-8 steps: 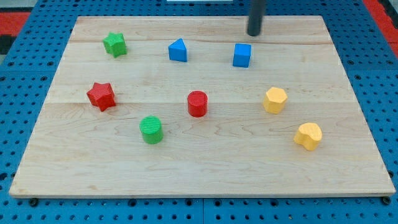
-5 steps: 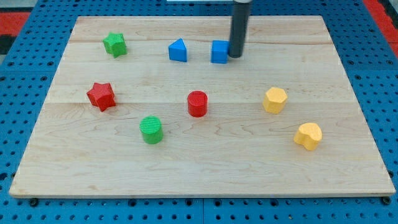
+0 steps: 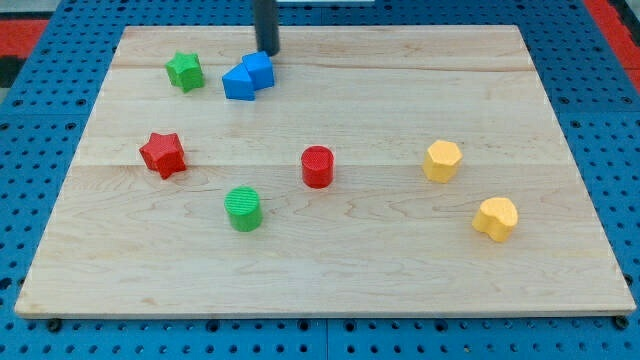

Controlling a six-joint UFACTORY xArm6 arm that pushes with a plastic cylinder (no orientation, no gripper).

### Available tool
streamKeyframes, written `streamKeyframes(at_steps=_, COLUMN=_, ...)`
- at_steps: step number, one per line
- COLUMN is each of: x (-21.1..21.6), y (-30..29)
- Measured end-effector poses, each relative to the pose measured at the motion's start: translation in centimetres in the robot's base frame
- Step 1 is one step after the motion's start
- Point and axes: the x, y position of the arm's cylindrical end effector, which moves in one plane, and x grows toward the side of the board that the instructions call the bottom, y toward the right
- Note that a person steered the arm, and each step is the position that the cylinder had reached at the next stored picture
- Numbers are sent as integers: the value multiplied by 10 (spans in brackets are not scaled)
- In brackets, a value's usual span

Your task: Move the blue triangle to the top of the red circle

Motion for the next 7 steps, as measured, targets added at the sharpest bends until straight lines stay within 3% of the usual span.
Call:
streamKeyframes(at_steps=1, x=9, y=-54)
streamKeyframes(at_steps=2, x=54, y=-44)
streamKeyframes(at_steps=3, x=63, y=-33)
streamKeyframes(at_steps=5, x=86, y=48)
streamKeyframes(at_steps=7, x=111, y=80)
